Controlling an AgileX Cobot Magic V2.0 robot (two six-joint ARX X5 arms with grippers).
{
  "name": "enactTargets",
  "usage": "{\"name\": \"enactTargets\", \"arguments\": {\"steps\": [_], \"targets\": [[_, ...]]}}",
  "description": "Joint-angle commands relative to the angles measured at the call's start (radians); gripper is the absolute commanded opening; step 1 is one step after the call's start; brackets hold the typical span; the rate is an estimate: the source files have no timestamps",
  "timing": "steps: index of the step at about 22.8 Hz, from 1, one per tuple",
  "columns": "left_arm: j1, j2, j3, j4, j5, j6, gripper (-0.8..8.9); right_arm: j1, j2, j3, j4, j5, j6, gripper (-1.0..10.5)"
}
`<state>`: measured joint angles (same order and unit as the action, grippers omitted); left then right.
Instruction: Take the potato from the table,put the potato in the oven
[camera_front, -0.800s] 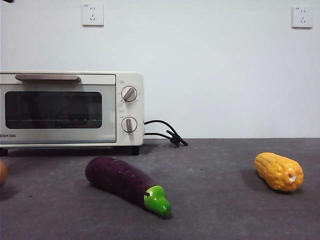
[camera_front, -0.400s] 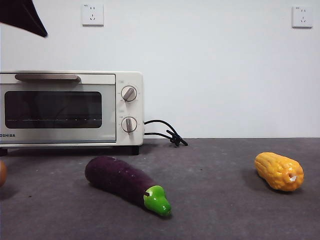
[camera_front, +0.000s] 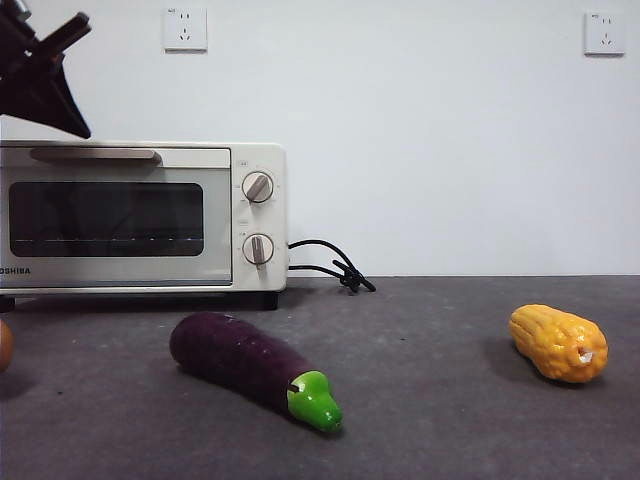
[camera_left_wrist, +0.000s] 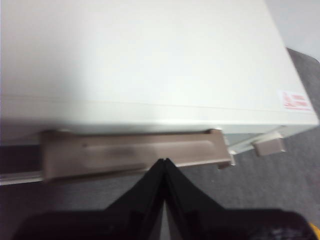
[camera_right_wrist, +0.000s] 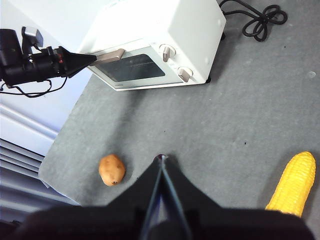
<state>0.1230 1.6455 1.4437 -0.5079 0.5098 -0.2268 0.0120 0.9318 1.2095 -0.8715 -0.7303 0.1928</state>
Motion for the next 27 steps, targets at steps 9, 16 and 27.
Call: {"name": "enactTargets", "arguments": {"steps": [9,16,27], "targets": [[0.000,0.067,0.005,0.037,-0.066,0.005,-0.06,0.000,0.002,0.005,0.006,0.002,-0.015,0.0],[0.000,0.069,0.005,-0.026,-0.131,0.068,-0.06,0.000,0.002,0.005,0.005,0.001,-0.014,0.0],[-0.005,0.069,0.005,-0.142,-0.147,0.135,-0.06,0.000,0.000,0.005,0.002,0.001,-0.014,0.0]]}}
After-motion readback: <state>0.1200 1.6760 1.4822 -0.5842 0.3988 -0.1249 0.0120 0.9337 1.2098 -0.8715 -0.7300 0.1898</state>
